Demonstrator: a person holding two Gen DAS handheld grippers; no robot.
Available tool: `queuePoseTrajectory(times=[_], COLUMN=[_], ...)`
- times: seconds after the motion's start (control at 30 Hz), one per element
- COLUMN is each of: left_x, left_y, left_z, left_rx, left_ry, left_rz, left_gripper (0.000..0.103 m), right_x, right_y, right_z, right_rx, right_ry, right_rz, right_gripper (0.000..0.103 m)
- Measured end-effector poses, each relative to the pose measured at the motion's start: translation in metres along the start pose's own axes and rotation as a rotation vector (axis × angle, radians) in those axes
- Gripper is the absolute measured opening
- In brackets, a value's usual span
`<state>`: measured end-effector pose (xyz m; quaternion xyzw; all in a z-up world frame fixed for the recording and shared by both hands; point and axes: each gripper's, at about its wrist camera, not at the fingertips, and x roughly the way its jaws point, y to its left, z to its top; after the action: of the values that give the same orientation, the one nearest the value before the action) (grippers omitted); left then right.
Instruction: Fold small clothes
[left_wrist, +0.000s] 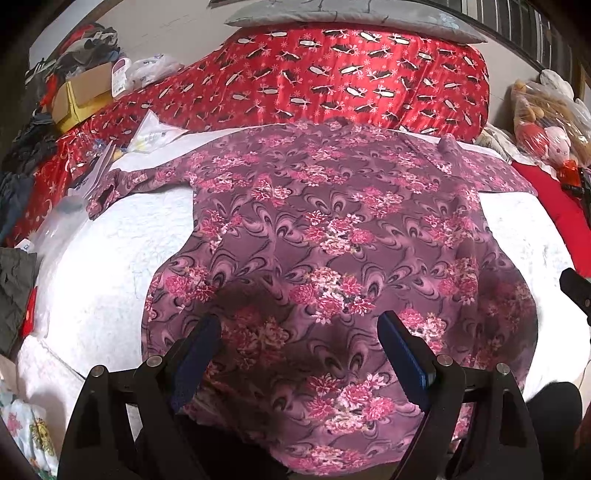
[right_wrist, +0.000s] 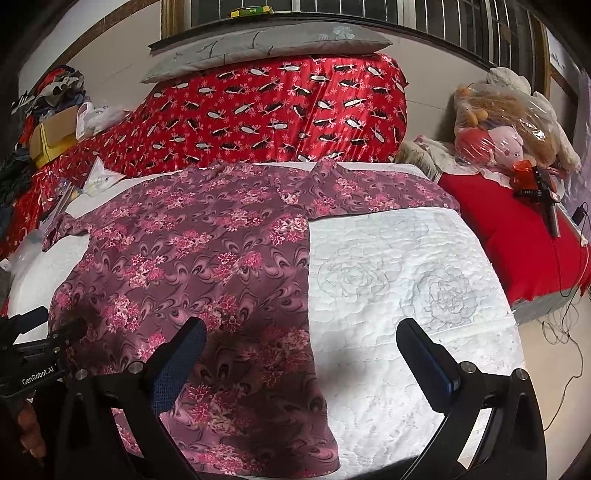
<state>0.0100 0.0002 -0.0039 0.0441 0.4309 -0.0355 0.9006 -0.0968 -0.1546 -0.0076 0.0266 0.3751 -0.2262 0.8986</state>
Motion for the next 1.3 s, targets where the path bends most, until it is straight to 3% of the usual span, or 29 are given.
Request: queuePoseTrajectory(times=[0.67, 0.87, 1.03, 1.2, 1.3], left_x=[0.023, 0.041, 0.067, 0.096, 0.108], left_y=[0.018, 0.057, 0.115, 0.144, 0.139], left_z=[0.006, 0.011, 0.013, 0.012, 0.008], left_rx=[-0.038, -0.089, -0.188, -0.259, -0.262], left_ry=[0.024, 0.072, 0.172, 0.277, 0.32], left_rz=[-0.003, 0.02, 0.051, 0.015, -0.054], left_gripper=[0.087, 0.087, 0.086, 0.086, 0.078], right_x=[0.012, 0.024, 0.039, 0.057, 0.072], right_y=[0.011, -0.009, -0.04, -0.052, -0.04], right_z=[0.0, -0.001, -0.009, -0.027, -0.038], right_rx=[-0.014, 0.026, 0.093, 0.163, 0.136], right_ry=[0.048, 0.079, 0.134, 0.222, 0.294], right_rz=[-0.005, -0.038, -0.057, 0.048, 0.131], right_gripper=[0.103, 0.103, 0.102, 0.099, 0.084])
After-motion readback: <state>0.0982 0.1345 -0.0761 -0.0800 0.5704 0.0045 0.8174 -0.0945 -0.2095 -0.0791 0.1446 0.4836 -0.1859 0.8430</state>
